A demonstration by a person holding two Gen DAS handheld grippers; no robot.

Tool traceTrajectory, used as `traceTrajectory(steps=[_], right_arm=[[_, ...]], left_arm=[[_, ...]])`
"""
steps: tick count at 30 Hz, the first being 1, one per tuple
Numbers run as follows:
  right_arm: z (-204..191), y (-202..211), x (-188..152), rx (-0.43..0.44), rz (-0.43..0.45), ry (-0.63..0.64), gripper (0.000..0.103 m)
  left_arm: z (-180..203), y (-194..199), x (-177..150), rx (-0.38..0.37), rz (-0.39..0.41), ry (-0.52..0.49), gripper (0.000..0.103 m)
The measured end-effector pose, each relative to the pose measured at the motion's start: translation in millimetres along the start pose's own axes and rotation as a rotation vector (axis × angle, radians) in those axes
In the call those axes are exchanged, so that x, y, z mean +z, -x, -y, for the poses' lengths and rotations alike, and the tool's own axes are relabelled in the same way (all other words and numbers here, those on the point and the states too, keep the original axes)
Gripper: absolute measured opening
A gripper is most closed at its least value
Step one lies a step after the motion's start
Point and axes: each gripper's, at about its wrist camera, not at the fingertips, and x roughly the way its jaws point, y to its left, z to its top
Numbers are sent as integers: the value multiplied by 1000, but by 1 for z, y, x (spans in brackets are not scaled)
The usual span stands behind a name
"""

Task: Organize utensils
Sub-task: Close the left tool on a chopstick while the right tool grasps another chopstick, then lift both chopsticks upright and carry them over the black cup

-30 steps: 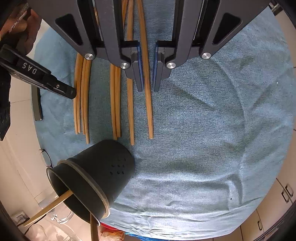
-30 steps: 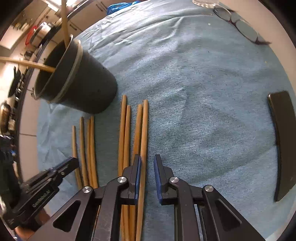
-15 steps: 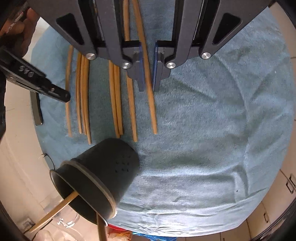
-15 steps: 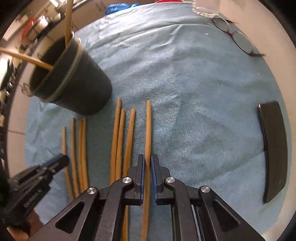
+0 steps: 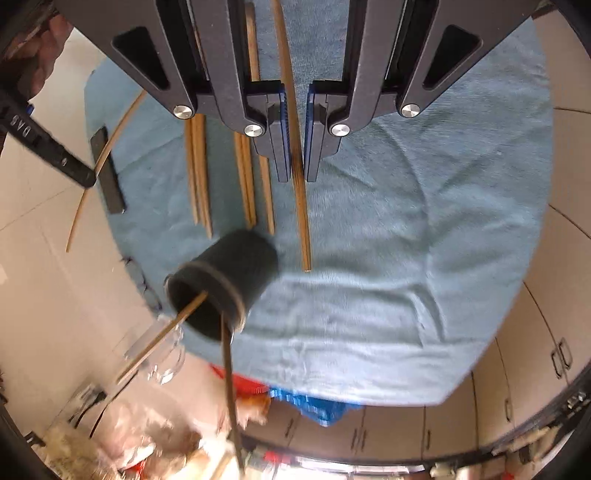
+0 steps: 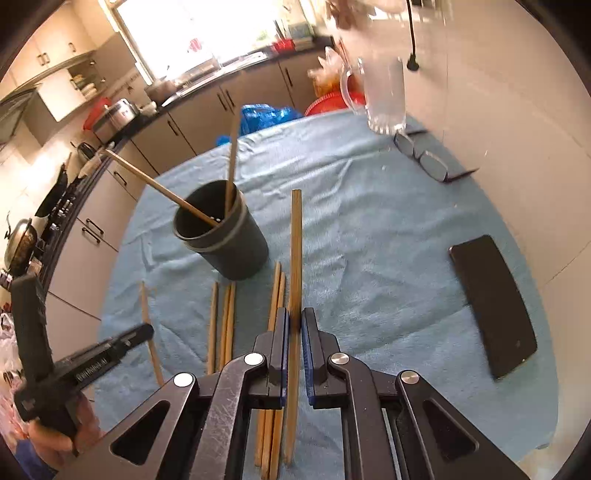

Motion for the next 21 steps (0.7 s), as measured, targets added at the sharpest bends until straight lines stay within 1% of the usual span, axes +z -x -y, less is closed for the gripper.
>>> traceTrajectory(steps=[2, 4, 9, 17, 21], right_arm=[[0, 6, -3, 13, 20, 15, 7], [-4, 13, -4, 35, 38, 37, 7], [4, 21, 0, 113, 65, 67, 7], [29, 30, 12, 205, 88, 70, 7], [41, 35, 17, 240, 101, 61, 7]], left_arm=[[4, 16, -3, 5, 41, -2, 6], [8, 28, 3, 27, 81, -8, 6], [26, 53, -4, 67, 139, -9, 6], [49, 74, -11, 129, 178, 12, 6], [55, 83, -13, 145, 196, 24, 6]])
